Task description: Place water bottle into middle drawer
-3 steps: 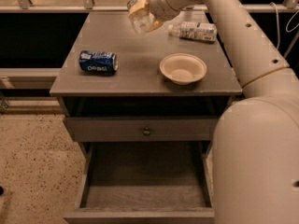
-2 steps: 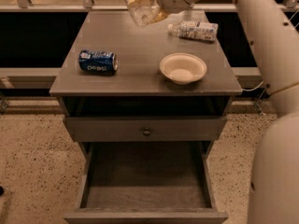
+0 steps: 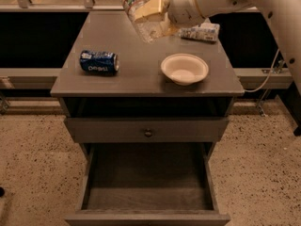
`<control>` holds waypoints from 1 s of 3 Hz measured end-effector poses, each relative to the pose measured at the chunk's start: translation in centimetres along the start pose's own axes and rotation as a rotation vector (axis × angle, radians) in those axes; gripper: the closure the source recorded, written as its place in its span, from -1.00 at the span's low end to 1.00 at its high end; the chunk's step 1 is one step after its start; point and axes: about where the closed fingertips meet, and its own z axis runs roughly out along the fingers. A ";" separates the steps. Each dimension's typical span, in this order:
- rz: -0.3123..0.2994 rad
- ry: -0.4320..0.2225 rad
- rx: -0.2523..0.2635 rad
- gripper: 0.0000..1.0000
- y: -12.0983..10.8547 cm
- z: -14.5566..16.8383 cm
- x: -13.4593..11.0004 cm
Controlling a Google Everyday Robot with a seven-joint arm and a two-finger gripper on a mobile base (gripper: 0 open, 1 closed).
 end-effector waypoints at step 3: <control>-0.381 -0.240 -0.181 1.00 3.7 -0.5 -8.7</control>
Offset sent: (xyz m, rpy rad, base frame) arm -0.0294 0.0021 -0.0758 -0.4103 -0.2944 0.3897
